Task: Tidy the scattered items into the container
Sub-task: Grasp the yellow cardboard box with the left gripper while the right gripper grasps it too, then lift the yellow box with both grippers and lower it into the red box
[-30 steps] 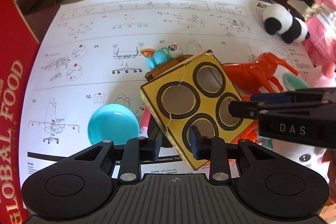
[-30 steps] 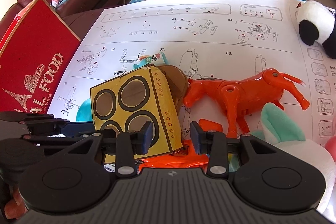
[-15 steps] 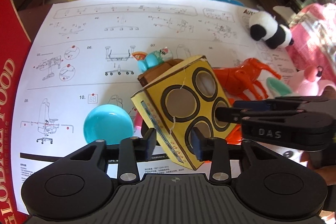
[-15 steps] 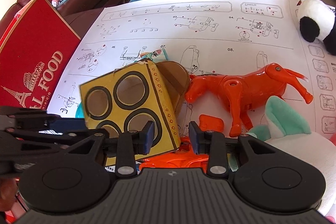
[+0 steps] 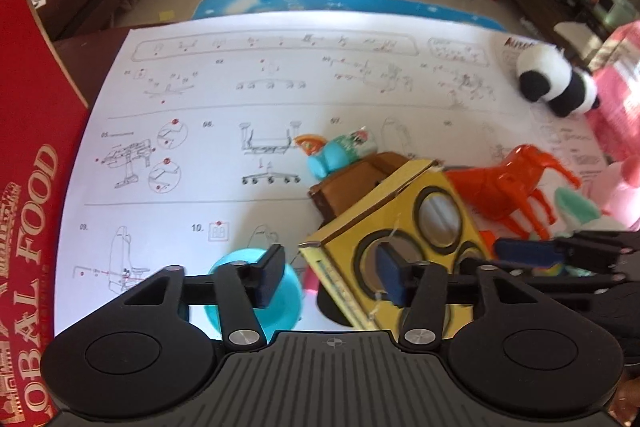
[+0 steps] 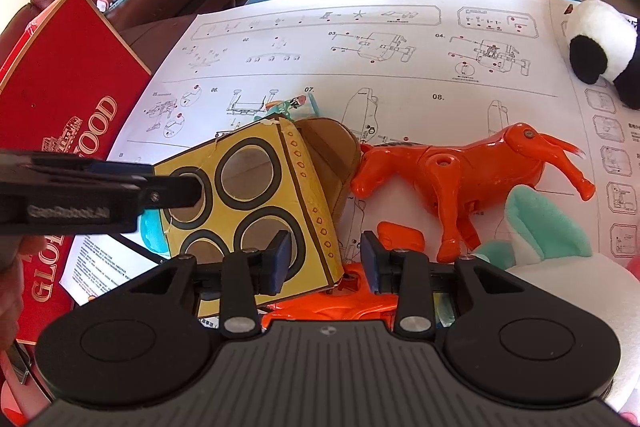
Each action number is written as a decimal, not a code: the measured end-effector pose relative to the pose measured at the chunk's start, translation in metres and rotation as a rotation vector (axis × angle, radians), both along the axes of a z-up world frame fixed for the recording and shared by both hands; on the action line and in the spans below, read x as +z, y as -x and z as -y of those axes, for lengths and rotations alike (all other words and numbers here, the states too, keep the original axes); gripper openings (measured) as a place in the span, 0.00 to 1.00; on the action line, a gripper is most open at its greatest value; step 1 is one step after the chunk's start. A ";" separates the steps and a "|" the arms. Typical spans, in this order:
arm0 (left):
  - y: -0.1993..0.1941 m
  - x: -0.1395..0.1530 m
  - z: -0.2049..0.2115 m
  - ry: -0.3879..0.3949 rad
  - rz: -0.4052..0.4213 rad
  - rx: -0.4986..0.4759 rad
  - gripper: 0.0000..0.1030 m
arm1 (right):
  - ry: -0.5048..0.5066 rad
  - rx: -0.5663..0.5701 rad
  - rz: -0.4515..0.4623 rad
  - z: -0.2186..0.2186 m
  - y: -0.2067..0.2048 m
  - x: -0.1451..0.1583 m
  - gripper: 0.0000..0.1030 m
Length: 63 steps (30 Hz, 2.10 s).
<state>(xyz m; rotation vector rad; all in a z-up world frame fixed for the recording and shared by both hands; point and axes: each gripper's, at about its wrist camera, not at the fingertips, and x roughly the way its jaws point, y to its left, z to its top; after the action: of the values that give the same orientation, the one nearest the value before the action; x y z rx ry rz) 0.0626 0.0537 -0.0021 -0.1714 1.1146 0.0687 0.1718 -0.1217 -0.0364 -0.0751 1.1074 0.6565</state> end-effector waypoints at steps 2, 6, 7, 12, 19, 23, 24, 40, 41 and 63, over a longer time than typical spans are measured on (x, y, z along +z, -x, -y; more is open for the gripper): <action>0.002 -0.005 -0.003 0.024 -0.022 -0.002 0.27 | -0.011 -0.002 -0.008 0.001 -0.001 -0.001 0.44; 0.006 -0.006 0.002 -0.014 -0.014 -0.021 0.26 | -0.011 -0.004 -0.013 -0.001 0.000 -0.002 0.45; 0.006 -0.005 0.003 -0.021 -0.012 -0.028 0.26 | -0.007 -0.004 -0.012 -0.002 0.000 -0.002 0.45; 0.008 0.000 0.005 -0.029 0.003 -0.041 0.27 | -0.022 0.010 -0.012 -0.005 0.003 0.000 0.27; 0.019 0.016 0.003 -0.031 0.037 -0.043 0.27 | -0.028 0.033 0.028 -0.007 0.013 0.016 0.26; 0.027 0.029 0.003 -0.040 0.054 -0.044 0.27 | -0.032 0.045 0.055 -0.009 0.019 0.029 0.26; 0.028 0.033 0.002 -0.039 0.056 -0.041 0.27 | -0.032 0.050 0.061 -0.009 0.021 0.032 0.26; 0.078 0.147 -0.078 -0.035 0.328 0.160 0.28 | -0.074 0.237 0.325 -0.087 0.039 0.153 0.26; 0.084 0.155 -0.089 -0.036 0.349 0.187 0.28 | -0.079 0.257 0.343 -0.099 0.040 0.161 0.26; 0.107 0.211 -0.309 -0.142 0.403 0.640 0.44 | -0.131 0.576 0.509 -0.369 0.055 0.220 0.46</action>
<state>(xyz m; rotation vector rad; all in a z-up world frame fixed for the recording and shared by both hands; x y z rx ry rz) -0.0447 0.3631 0.2089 -0.3910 0.6162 0.6548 0.1164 0.2477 0.1838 -0.4358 0.5389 1.1471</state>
